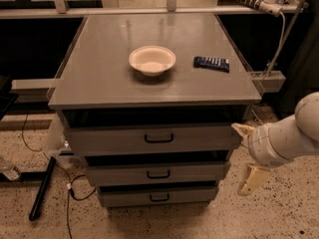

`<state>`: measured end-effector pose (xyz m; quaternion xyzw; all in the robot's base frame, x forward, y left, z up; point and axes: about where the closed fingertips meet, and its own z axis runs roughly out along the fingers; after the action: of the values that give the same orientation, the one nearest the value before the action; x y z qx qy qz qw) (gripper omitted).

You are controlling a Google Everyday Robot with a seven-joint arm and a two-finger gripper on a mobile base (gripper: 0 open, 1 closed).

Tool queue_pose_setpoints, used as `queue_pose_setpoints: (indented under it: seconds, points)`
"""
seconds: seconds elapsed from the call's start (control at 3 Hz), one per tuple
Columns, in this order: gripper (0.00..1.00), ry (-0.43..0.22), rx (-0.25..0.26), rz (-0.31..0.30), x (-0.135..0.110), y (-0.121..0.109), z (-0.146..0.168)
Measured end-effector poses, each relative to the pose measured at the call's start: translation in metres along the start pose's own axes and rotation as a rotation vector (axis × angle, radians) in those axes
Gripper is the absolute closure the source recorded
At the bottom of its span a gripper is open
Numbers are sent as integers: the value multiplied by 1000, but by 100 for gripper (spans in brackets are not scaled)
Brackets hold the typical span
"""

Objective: Open bottom drawer

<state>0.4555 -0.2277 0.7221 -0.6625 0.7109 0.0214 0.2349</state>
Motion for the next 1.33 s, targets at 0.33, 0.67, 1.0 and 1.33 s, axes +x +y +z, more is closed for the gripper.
queue_pose_setpoints:
  seconds: [0.33, 0.67, 1.0, 1.33]
  points:
    - [0, 12, 9, 27, 38, -1, 46]
    - [0, -4, 22, 55, 82, 3, 98]
    - [0, -64, 34, 45, 110, 8, 142]
    - [0, -124, 11, 14, 122, 20, 180]
